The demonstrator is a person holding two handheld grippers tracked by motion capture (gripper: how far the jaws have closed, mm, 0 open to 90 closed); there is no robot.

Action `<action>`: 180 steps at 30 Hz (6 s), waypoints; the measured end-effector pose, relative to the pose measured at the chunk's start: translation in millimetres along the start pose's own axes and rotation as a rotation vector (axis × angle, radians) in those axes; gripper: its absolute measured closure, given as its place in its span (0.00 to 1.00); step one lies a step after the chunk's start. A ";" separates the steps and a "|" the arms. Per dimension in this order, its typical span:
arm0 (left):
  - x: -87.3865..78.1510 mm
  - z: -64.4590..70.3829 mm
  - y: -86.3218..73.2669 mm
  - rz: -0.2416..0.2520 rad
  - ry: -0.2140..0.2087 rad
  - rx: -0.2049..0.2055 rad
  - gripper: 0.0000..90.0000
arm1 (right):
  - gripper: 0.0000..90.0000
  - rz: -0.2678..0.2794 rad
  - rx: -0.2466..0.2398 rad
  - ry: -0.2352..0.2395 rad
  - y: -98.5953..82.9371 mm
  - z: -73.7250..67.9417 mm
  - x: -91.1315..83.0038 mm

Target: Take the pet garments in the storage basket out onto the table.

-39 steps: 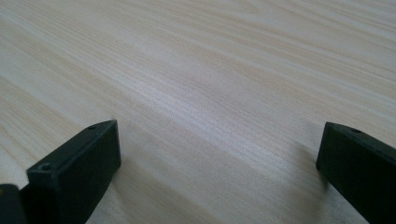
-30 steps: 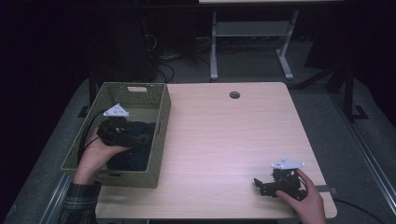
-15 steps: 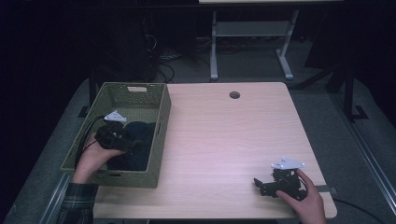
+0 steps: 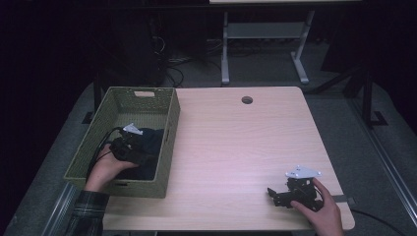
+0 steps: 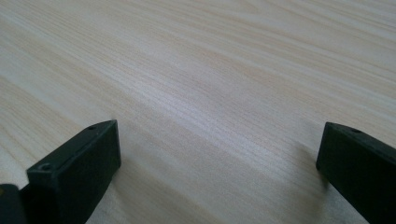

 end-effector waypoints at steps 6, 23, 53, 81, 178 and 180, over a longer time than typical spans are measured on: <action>10.6 4.3 -2.3 -0.057 0.018 0.034 0.14 | 0.00 0.000 -0.001 0.001 -0.1 0.0 -0.1; 18.7 9.4 -6.5 -0.159 0.047 0.093 0.40 | 0.00 0.001 -0.001 0.000 -0.1 0.0 -0.1; -13.1 -10.9 3.9 0.008 -0.076 -0.090 0.78 | 0.00 -0.001 -0.002 0.001 -0.1 0.1 -0.1; -64.6 -42.6 13.8 0.304 -0.115 -0.242 0.78 | 0.00 -0.001 -0.002 0.001 -0.1 0.1 -0.2; -66.8 138.1 167.3 0.577 -0.381 0.031 0.78 | 0.00 -0.002 -0.002 0.002 0.4 0.5 -0.1; -63.4 141.2 167.4 0.570 -0.382 0.036 0.78 | 0.00 -0.002 -0.002 0.002 0.4 0.5 -0.1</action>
Point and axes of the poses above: each handheld gripper's, and its own axes: x roughly forward along the jaws, y roughly out of its top, z roughly to its right, the point moved 4 cm from there along x, roughly forward along the jaws, and after that the axes turned 15 degrees about y, right-handed, at the moved point
